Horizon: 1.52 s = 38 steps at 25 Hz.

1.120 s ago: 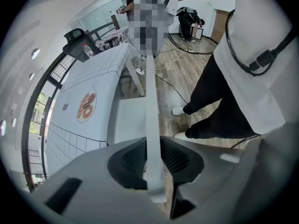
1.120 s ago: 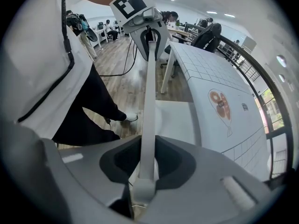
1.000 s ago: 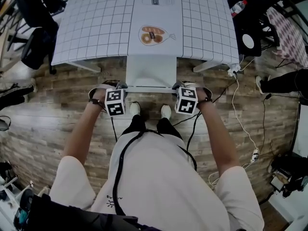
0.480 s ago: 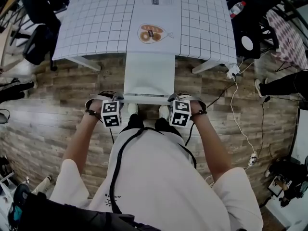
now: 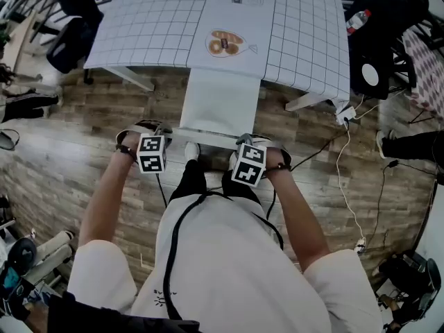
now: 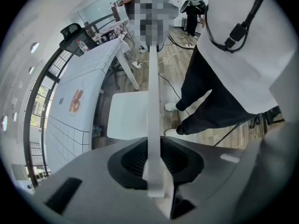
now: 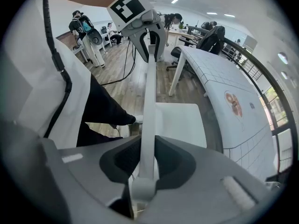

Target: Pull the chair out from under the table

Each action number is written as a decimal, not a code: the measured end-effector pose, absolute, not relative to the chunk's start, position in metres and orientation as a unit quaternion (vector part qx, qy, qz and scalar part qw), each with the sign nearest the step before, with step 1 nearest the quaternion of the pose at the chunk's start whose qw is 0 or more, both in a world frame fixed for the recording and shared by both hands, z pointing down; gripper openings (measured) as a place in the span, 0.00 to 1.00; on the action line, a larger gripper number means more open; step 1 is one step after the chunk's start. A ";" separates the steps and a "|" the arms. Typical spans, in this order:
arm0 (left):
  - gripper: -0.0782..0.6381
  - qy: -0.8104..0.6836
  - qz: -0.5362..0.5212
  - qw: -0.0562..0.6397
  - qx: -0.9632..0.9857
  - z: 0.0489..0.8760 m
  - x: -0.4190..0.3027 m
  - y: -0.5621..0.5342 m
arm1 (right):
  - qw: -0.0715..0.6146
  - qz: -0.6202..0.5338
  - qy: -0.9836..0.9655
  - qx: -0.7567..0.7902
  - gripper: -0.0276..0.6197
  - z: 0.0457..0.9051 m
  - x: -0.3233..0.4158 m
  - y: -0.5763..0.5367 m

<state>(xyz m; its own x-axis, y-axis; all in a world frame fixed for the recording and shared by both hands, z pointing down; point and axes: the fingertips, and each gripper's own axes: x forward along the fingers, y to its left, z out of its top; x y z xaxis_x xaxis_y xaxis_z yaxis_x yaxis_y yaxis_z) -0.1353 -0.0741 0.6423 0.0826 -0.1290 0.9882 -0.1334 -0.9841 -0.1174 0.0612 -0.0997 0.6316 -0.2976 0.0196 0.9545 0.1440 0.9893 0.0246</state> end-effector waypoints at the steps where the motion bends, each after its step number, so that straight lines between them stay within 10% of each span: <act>1: 0.23 -0.090 0.673 0.002 0.734 0.642 -0.135 -0.075 | 0.588 -0.053 -0.805 -0.050 0.17 0.632 0.062 -0.101; 38: 0.25 -0.100 0.626 -0.071 0.770 0.639 -0.145 -0.063 | 0.644 -0.098 -0.759 0.012 0.19 0.645 0.053 -0.093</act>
<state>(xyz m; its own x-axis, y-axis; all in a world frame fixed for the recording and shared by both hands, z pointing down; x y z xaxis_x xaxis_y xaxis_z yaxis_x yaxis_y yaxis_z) -0.1451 -0.0632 0.6385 0.1968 -0.2427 0.9499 -0.0652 -0.9700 -0.2343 0.0534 -0.0930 0.6453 -0.1707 -0.1438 0.9748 0.1082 0.9806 0.1636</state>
